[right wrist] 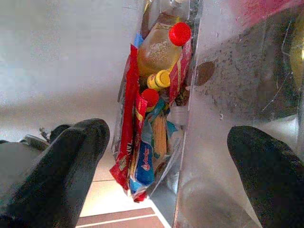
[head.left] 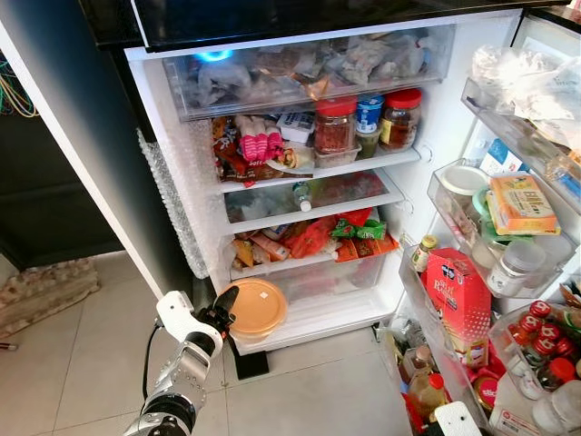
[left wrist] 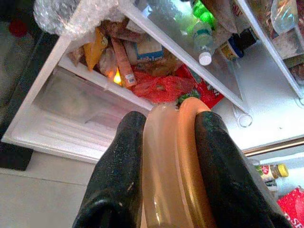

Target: Restocking fridge

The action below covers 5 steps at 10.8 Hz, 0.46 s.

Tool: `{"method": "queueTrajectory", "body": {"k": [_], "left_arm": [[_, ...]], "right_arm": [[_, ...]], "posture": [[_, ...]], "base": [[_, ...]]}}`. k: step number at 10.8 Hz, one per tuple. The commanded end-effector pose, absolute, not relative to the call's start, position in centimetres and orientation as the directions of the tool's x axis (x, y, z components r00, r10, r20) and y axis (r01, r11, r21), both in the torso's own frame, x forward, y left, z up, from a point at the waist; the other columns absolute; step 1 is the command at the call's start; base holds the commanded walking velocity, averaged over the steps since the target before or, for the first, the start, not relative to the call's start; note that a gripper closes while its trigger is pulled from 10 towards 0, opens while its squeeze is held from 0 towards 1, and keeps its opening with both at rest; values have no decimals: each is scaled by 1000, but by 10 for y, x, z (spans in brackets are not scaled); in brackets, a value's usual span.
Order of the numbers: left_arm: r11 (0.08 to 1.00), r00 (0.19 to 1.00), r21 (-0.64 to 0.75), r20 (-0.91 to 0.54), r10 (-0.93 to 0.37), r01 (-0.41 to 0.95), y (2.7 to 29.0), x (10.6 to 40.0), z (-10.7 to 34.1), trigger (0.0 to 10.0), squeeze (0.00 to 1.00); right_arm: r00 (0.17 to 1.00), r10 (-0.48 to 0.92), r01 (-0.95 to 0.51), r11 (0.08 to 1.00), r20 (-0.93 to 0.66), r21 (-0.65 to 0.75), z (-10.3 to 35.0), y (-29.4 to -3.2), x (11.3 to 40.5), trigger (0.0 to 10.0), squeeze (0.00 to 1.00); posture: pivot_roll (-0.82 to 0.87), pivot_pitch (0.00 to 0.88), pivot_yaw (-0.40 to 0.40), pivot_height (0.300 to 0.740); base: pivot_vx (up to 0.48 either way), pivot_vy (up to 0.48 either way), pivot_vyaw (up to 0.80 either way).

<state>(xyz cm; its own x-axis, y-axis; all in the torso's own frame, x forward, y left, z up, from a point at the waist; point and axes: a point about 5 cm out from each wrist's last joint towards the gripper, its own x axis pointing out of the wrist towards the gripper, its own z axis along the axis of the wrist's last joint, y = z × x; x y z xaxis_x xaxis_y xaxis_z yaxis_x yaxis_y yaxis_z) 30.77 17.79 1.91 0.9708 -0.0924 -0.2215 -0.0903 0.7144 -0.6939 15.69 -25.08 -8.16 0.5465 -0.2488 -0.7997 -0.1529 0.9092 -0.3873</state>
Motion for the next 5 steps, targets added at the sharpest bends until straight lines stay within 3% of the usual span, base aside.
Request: {"method": "queueTrajectory", "body": {"k": [1, 5], "left_arm": [[720, 970, -688, -228, -89, -95, 183, 305, 17, 10000, 0], [730, 966, -676, -243, -91, -102, 186, 304, 16, 10000, 0]], "right_arm": [[525, -295, -140, 895, -798, -424, -80, -265, 150, 10000, 0], [527, -333, -247, 821, -782, -515, -72, -290, 145, 10000, 0]], "posture": [[-37, 0, 38, 740], [-36, 0, 43, 740]], "base": [[0, 0, 0], [0, 0, 0]]}}
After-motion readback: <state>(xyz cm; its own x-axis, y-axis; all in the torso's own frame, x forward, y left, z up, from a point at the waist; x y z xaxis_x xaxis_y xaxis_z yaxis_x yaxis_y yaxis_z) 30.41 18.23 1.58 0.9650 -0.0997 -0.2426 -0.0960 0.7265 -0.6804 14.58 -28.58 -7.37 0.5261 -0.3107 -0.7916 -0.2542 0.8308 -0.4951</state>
